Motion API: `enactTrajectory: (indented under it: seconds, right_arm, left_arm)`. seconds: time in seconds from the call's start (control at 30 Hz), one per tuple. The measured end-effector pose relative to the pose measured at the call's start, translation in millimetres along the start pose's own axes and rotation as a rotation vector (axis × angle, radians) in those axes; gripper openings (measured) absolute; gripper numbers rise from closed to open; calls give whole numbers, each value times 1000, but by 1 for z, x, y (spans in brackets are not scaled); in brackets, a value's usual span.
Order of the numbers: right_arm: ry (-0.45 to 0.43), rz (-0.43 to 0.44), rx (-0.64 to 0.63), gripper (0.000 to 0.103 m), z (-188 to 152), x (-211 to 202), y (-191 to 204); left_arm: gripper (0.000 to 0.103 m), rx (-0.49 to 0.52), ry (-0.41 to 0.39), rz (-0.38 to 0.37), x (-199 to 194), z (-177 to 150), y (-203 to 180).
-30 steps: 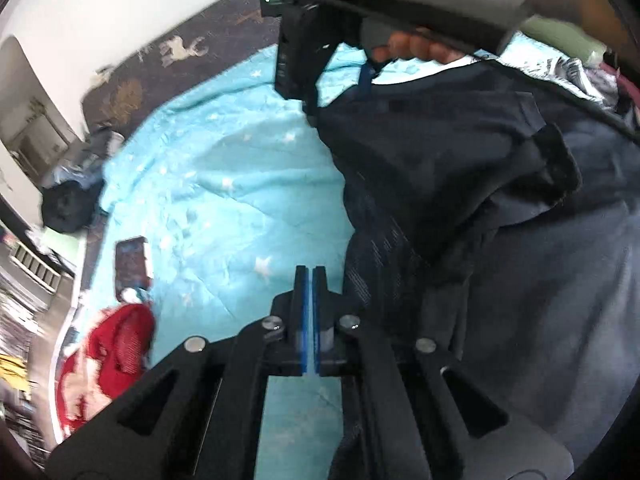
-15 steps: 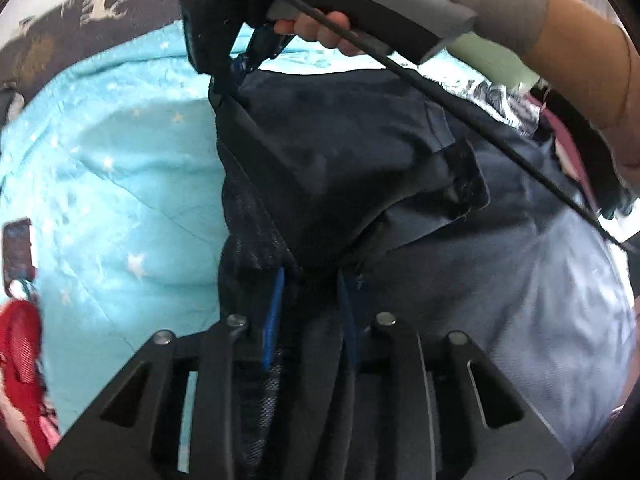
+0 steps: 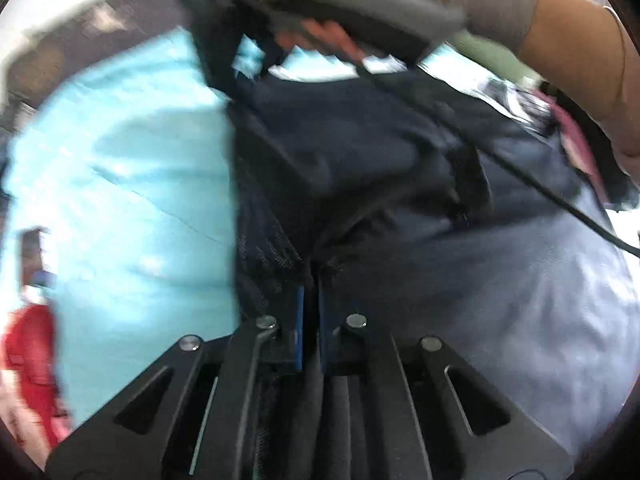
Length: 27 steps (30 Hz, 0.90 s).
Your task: Fold small clothes
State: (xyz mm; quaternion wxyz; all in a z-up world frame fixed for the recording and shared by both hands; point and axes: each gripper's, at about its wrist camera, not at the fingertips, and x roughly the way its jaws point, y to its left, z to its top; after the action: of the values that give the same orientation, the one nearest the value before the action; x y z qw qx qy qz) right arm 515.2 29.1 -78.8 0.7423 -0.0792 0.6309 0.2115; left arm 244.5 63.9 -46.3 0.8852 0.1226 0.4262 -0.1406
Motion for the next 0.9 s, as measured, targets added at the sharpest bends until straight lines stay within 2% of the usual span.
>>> enactTrajectory:
  seconds: [0.07,0.13,0.27,0.4,0.43,0.5,0.53,0.6,0.67,0.73,0.83,0.9]
  right_arm:
    - [9,-9,-20,3,0,3,5]
    - [-25,-10,-29,3,3,0,10]
    - [-113,63,22,3,15,-11,13]
    - [-163,54,9,7,23,-10,21]
    - [-162,52,19,9,24,-8,20]
    - [-144,62,49,26,21,-6,16]
    - [-135,66,63,31,19,-7,13]
    - [-137,69,86,48,9,-22,1]
    - [-165,30,101,57,-6,-42,-14]
    - [-185,-6,102,58,-27,-61,-29]
    - [-183,2,87,58,-78,-83,-43]
    - [-157,16,44,58,-107,-87,-40]
  left_arm:
    - [7,-23,-37,91,-10,2,14]
    - [7,-47,-39,189,-12,2,34]
    - [7,-79,-6,187,-3,-8,48]
    - [8,-30,25,217,11,-16,37]
    - [9,-27,34,216,13,-16,34]
    - [13,-32,44,223,11,-18,36]
    - [13,-40,45,223,7,-20,40]
    - [14,-57,40,228,-3,-26,48]
    - [14,-77,27,237,-13,-25,51]
    - [14,-94,2,213,-24,-21,50]
    - [15,-110,-41,159,-36,-7,43]
    - [22,-118,-61,109,-38,7,35]
